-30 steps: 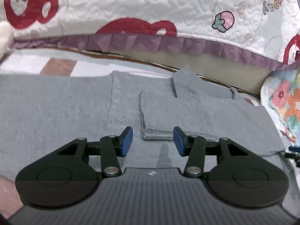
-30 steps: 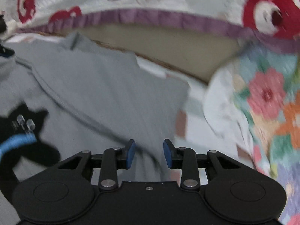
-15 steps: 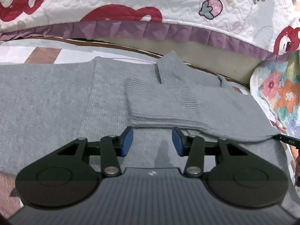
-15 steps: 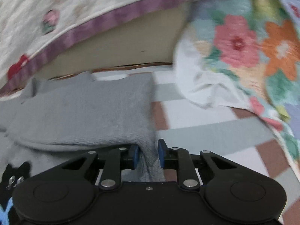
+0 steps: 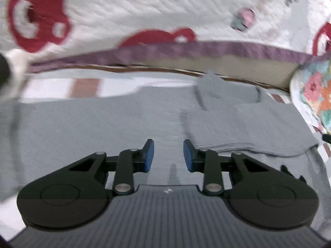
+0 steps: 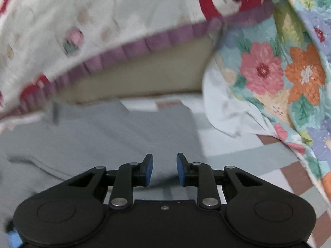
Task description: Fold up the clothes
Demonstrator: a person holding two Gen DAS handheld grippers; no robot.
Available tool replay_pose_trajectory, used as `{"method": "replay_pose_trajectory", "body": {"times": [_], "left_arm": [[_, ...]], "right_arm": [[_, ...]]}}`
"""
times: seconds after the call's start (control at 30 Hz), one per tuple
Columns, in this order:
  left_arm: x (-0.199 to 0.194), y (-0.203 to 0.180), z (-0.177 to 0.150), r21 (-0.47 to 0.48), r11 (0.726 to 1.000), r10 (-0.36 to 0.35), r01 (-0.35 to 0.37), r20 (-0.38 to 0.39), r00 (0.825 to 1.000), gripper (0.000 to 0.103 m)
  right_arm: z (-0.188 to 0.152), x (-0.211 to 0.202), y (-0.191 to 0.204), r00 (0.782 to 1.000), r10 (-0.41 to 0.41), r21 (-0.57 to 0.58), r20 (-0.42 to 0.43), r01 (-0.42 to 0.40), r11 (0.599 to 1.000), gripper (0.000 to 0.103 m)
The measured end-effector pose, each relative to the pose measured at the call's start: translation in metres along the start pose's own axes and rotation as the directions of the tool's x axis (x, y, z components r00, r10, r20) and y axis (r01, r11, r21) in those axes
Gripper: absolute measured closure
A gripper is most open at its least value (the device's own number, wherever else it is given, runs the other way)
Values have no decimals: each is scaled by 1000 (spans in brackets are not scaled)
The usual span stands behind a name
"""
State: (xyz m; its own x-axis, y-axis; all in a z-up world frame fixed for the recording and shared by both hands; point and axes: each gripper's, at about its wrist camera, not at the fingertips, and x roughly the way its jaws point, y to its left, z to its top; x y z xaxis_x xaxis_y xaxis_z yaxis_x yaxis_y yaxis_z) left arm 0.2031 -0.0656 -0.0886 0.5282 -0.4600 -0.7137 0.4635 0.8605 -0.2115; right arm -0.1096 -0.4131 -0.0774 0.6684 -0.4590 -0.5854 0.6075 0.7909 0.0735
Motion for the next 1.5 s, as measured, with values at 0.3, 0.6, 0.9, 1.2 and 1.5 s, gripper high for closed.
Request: {"method": "replay_pose_trajectory", "body": {"times": [0.3,0.6,0.9,1.2,1.5], "left_arm": [[-75,102,-74,-291,919,312,-267,120,942,60],[-37,143,-99,-349,883,364,-316,81,928,57],[-8,156,-99,-333,882,376,-333,70,924,47],[-3,145,-99,-180,907,397,-381,60,916,69],[-21,157,-94,-253,915,339,-315,54,939,93]], "right_arm": [[-2,26,91,928,364,42,-75,-362,931,66],[-18,6,181,829,530,-186,-178,-558,809,61],[-21,-6,186,831,511,-283,-221,-556,782,60],[-26,-4,188,838,486,-306,-248,-543,782,56],[-29,-3,200,823,495,-318,-280,-566,761,56]]}}
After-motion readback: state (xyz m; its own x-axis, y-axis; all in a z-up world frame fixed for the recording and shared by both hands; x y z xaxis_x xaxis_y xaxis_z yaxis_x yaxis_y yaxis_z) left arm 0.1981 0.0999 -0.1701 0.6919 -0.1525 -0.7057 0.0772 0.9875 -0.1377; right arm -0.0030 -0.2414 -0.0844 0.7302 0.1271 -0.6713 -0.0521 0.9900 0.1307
